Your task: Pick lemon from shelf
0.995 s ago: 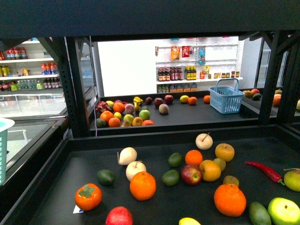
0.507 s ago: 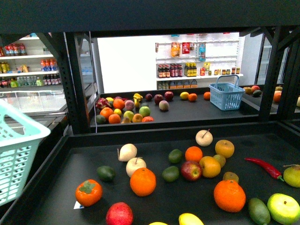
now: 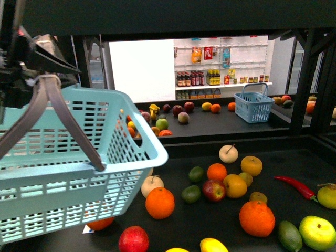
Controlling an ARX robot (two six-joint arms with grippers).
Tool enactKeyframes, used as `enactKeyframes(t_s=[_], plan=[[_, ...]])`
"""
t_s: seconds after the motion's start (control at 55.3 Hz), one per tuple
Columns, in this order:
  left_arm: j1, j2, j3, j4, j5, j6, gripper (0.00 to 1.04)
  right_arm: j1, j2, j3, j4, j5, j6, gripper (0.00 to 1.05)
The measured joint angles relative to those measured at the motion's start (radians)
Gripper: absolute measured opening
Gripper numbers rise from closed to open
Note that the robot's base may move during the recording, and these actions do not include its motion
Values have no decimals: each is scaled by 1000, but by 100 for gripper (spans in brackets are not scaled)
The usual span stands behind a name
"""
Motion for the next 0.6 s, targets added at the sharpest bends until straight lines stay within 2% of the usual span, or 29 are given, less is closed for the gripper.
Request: enactKeyframes(t_s=[0.217,0.597], plan=[[-116,63,43,4,19,32,14,0,0,0,0,0,0,97],[-211,122,113,28,-2,48,14,0,0,0,0,0,0,97]])
